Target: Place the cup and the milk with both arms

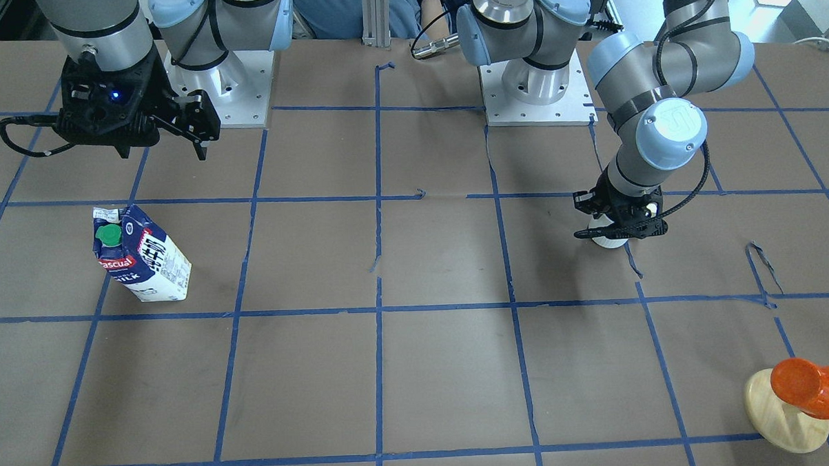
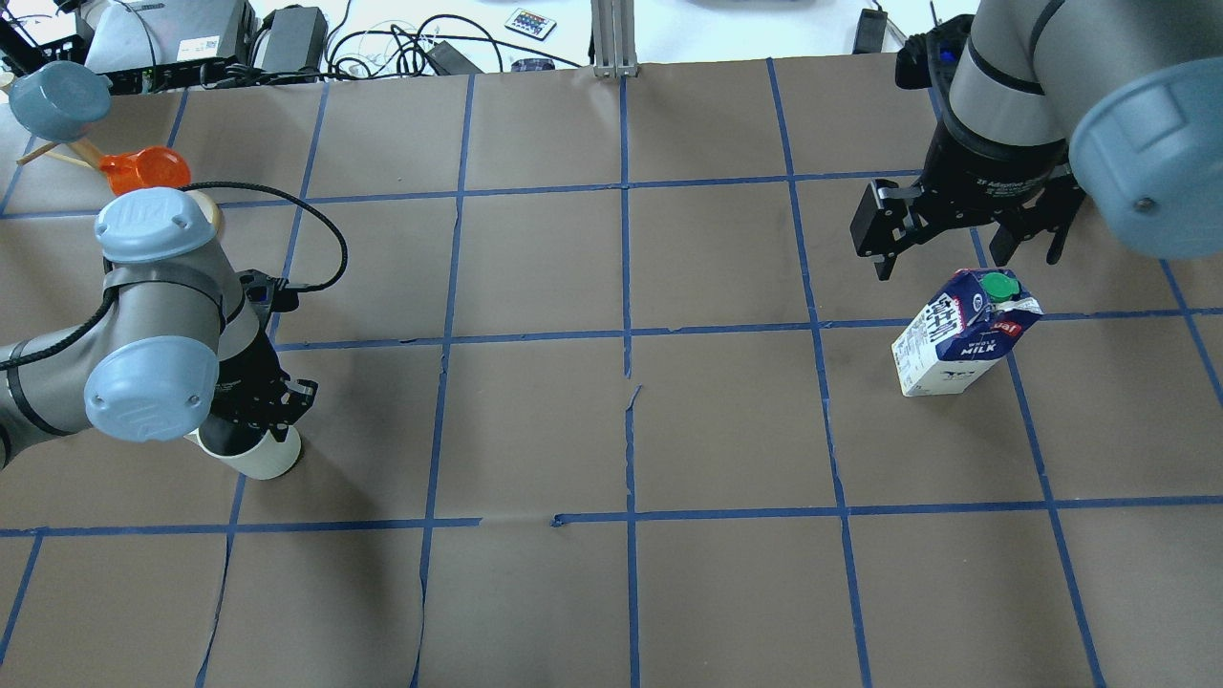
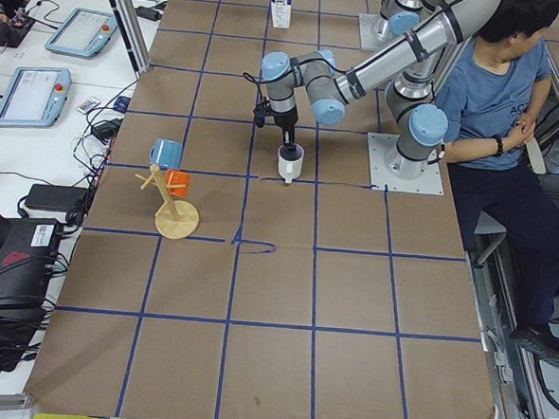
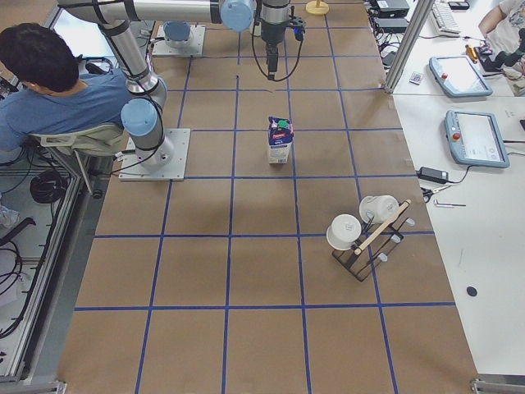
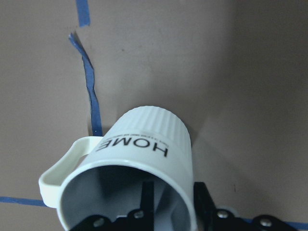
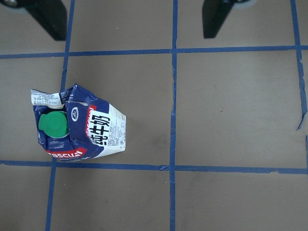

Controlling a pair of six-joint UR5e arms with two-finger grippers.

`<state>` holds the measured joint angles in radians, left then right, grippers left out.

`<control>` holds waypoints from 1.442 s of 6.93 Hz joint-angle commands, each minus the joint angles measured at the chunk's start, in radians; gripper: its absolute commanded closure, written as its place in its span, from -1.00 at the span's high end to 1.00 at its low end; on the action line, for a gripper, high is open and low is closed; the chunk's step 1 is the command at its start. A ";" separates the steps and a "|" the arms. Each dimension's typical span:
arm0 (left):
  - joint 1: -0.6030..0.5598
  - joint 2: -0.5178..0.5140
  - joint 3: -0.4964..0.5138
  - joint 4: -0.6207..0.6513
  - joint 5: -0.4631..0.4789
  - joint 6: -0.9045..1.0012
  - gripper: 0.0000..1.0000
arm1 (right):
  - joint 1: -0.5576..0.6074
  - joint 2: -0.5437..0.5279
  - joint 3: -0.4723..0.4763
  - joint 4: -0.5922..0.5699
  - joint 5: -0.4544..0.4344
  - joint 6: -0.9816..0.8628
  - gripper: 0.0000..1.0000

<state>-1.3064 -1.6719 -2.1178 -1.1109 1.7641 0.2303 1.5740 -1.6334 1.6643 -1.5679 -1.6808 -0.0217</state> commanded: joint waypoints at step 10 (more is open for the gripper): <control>-0.722 -0.130 0.236 0.063 -0.268 -1.265 -1.00 | -0.161 0.086 0.101 -0.150 0.003 -0.130 1.00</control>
<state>-1.9447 -1.7700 -1.8865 -1.0962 1.5446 -0.8822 1.4326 -1.5483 1.7610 -1.7204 -1.6781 -0.1260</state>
